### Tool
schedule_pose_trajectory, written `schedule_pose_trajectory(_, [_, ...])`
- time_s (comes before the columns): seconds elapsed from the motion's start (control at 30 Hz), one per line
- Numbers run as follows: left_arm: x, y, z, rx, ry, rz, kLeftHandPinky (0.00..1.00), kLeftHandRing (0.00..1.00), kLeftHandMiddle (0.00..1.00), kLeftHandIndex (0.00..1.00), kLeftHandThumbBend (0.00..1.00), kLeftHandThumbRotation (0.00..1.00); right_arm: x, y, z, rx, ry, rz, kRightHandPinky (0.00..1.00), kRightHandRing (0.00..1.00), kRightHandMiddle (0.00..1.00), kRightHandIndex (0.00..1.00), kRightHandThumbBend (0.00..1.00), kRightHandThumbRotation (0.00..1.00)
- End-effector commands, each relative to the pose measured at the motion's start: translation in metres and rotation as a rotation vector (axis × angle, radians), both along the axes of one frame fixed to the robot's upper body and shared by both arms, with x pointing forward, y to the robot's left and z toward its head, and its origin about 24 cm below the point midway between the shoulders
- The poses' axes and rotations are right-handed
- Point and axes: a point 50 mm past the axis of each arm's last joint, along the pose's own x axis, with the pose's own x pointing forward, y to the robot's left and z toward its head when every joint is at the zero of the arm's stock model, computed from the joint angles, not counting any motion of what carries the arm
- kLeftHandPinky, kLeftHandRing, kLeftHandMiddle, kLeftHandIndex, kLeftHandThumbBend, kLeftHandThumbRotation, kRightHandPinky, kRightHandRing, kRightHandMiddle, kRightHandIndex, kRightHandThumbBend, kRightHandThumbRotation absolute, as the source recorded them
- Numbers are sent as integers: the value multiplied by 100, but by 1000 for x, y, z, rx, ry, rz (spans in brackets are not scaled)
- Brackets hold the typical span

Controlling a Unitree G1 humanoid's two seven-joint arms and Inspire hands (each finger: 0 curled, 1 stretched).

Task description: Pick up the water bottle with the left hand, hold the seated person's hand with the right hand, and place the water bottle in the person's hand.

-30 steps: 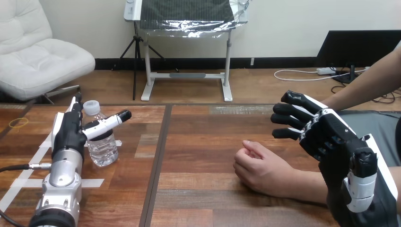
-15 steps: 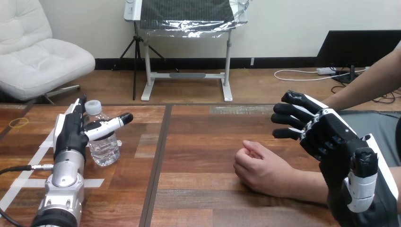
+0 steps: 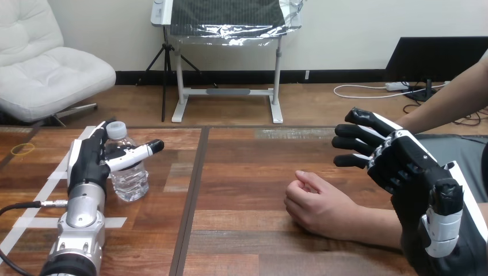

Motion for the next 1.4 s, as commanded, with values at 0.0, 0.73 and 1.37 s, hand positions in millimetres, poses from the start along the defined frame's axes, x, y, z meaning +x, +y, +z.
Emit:
schedule_pose_trajectory(0.0, [22, -13, 27, 25, -74, -39, 71, 84, 88, 86, 97, 14, 6, 1, 16, -10, -88, 12, 69, 77, 78, 81, 100, 100])
schedule_pose_trajectory(0.73, [22, -16, 28, 58, -92, -29, 41, 53, 60, 63, 89, 0, 5, 2, 17, -3, -85, 11, 69, 77, 78, 81, 100, 100])
schedule_pose_trajectory(1.37, [21, -19, 29, 98, -108, -9, 31, 38, 45, 48, 79, 0, 6, 2, 16, -5, -89, 8, 69, 77, 78, 81, 100, 100])
